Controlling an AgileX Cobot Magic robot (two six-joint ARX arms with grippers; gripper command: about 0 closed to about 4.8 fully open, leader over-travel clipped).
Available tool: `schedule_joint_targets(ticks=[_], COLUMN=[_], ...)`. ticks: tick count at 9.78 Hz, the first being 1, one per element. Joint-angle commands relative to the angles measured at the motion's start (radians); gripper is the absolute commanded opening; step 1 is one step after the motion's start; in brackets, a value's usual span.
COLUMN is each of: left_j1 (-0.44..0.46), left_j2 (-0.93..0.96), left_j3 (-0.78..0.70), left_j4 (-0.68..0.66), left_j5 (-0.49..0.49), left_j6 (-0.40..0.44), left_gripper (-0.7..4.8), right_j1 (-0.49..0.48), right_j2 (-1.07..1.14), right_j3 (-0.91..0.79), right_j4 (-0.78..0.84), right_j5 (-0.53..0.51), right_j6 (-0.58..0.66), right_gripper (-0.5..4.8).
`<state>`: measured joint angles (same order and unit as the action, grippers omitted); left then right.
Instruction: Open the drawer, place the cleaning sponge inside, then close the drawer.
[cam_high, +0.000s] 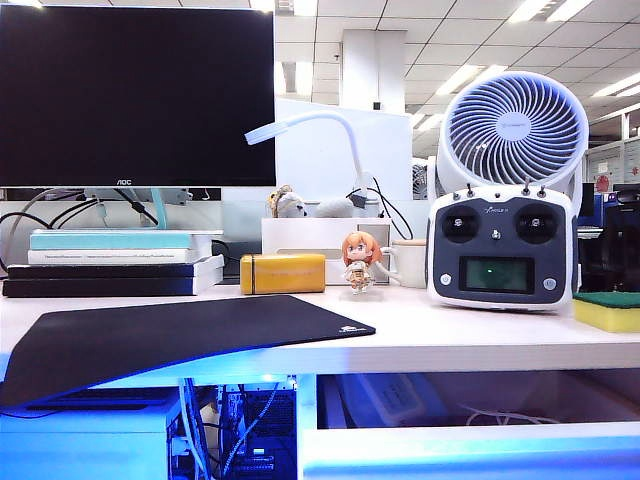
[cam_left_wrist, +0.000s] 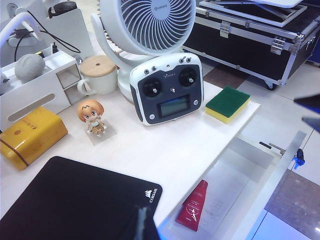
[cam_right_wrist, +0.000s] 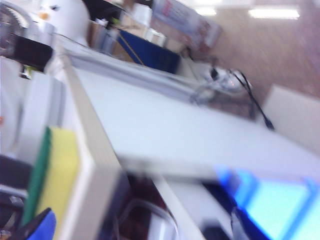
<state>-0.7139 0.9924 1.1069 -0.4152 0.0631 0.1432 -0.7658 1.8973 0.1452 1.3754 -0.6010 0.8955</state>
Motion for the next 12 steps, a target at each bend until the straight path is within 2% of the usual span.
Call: schedule_joint_targets(ticks=[1, 2, 3, 4, 5, 7, 8, 10, 12], left_j1=[0.0, 0.0, 0.0, 0.0, 0.0, 0.0, 0.0, 0.0, 0.0], left_j2=[-0.002, -0.002, -0.002, -0.002, -0.002, -0.002, -0.002, -0.002, -0.002], left_j3=[0.005, 0.005, 0.005, 0.005, 0.005, 0.005, 0.005, 0.005, 0.004], left_j4=[0.013, 0.013, 0.014, 0.014, 0.014, 0.013, 0.013, 0.014, 0.017], left_j5=[0.001, 0.001, 0.001, 0.0, 0.0, 0.001, 0.001, 0.001, 0.001], left_j6=[0.006, 0.006, 0.006, 0.006, 0.006, 0.006, 0.006, 0.006, 0.006], left_gripper=[-0.05, -0.05, -0.05, -0.05, -0.05, -0.05, -0.05, -0.05, -0.05], right_j1=[-0.002, -0.002, -0.002, -0.002, -0.001, 0.005, 0.005, 0.006, 0.026], right_j2=[-0.021, -0.021, -0.021, -0.021, -0.021, -0.021, -0.023, -0.064, -0.157], right_j3=[0.174, 0.256, 0.315, 0.331, 0.343, 0.415, 0.451, 0.503, 0.515], right_j4=[0.041, 0.041, 0.039, 0.039, 0.039, 0.04, 0.04, 0.04, 0.039], right_j5=[-0.124, -0.224, -0.246, -0.264, -0.298, -0.434, -0.457, -0.469, -0.389], right_j6=[0.113, 0.158, 0.241, 0.257, 0.26, 0.401, 0.444, 0.379, 0.3], right_gripper=[4.29, 4.17, 4.18, 4.2, 4.79, 4.79, 4.79, 4.79, 4.79])
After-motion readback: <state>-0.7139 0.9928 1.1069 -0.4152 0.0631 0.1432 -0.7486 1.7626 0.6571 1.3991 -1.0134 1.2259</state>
